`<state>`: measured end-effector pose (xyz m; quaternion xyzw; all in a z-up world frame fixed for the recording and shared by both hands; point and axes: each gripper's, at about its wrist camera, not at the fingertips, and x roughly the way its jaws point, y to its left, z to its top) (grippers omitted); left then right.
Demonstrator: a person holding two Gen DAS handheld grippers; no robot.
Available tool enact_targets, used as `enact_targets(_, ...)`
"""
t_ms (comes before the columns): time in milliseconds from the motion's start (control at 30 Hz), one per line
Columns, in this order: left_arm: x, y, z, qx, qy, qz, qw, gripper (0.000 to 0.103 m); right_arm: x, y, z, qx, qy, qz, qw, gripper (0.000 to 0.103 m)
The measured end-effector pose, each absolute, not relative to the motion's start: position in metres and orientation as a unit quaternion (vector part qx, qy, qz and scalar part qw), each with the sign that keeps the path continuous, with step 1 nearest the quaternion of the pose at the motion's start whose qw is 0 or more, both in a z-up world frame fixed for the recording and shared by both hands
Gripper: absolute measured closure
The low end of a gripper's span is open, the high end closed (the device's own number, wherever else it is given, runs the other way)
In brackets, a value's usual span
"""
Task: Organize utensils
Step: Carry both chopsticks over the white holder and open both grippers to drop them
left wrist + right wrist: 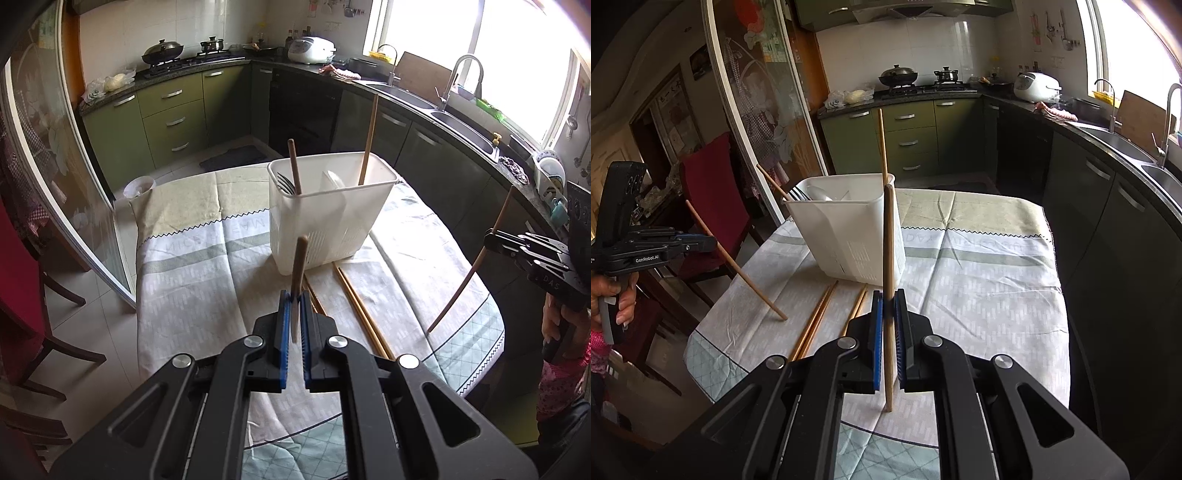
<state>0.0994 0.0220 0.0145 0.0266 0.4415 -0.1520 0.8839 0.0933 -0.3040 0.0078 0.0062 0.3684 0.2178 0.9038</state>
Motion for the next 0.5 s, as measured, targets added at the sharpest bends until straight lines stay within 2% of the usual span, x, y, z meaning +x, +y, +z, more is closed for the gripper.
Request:
enact_targets(300,0.100,0.012,0.042,0.025,0.424,-0.171,0.889,0.098,0.094,-0.302,0.025,0.012,0.354,0.232,0.906,0.096)
enact_targets(500,0.105,0.004,0.089,0.026,0.383,-0.180,0.906,0.098,0.096,-0.300,0.058,0.016,0.327,0.246,0.912,0.096)
